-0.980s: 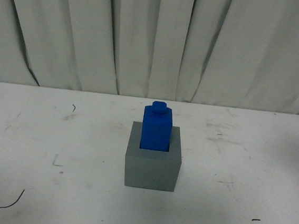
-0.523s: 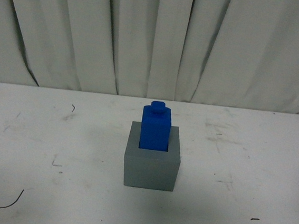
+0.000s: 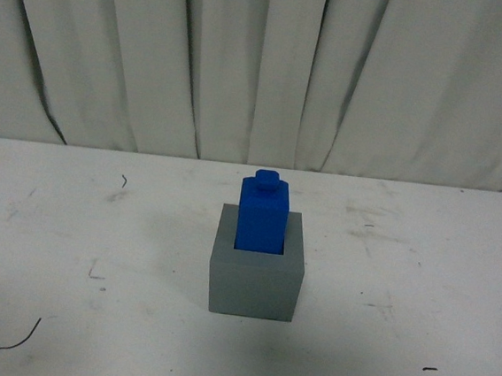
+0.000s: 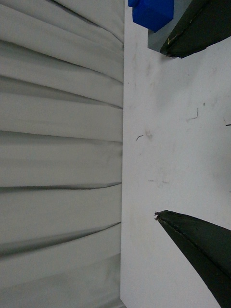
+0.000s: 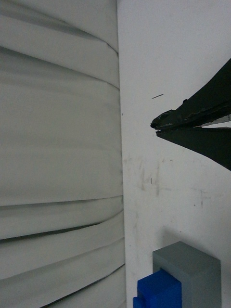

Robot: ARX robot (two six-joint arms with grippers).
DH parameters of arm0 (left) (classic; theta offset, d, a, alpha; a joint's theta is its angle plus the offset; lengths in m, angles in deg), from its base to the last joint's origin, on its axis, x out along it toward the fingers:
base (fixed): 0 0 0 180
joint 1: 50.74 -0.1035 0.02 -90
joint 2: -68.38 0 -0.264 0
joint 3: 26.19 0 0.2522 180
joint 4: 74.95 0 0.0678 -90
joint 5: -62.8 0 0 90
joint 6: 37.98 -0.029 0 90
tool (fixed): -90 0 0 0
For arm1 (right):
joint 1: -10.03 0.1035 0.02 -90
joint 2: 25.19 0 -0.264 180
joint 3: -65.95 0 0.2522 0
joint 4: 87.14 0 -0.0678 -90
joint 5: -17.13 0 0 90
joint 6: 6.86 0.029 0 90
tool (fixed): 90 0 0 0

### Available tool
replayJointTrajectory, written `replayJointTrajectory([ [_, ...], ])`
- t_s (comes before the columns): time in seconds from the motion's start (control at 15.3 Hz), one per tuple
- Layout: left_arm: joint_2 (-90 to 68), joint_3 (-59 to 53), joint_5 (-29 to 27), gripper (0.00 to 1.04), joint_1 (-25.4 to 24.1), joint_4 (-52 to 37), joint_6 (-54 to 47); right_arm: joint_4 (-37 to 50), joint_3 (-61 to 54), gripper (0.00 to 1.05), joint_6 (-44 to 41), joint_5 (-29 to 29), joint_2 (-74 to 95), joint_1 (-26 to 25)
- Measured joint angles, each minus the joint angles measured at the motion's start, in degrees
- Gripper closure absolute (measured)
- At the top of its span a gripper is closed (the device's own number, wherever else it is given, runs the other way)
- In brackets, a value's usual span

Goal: Insert blue part into gray base

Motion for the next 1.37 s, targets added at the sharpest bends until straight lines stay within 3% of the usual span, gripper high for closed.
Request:
replayJointTrajectory([
  [0.85, 0.0, 0.0, 0.0, 0.07, 0.0, 0.0, 0.0, -18.1, 0.0, 1.03, 0.0, 0.0, -19.4, 0.0],
  [0.98, 0.0, 0.0, 0.0, 0.07, 0.0, 0.0, 0.0, -28.8, 0.0, 1.03, 0.0, 0.0, -27.9, 0.0],
  [1.31, 0.0, 0.0, 0.0, 0.07, 0.0, 0.0, 0.0, -28.5, 0.0, 1.03, 0.0, 0.0, -29.2, 0.0],
  [1.37, 0.0, 0.0, 0.0, 0.07, 0.0, 0.0, 0.0, -28.5, 0.0, 0.93, 0.0, 0.0, -29.2, 0.0],
])
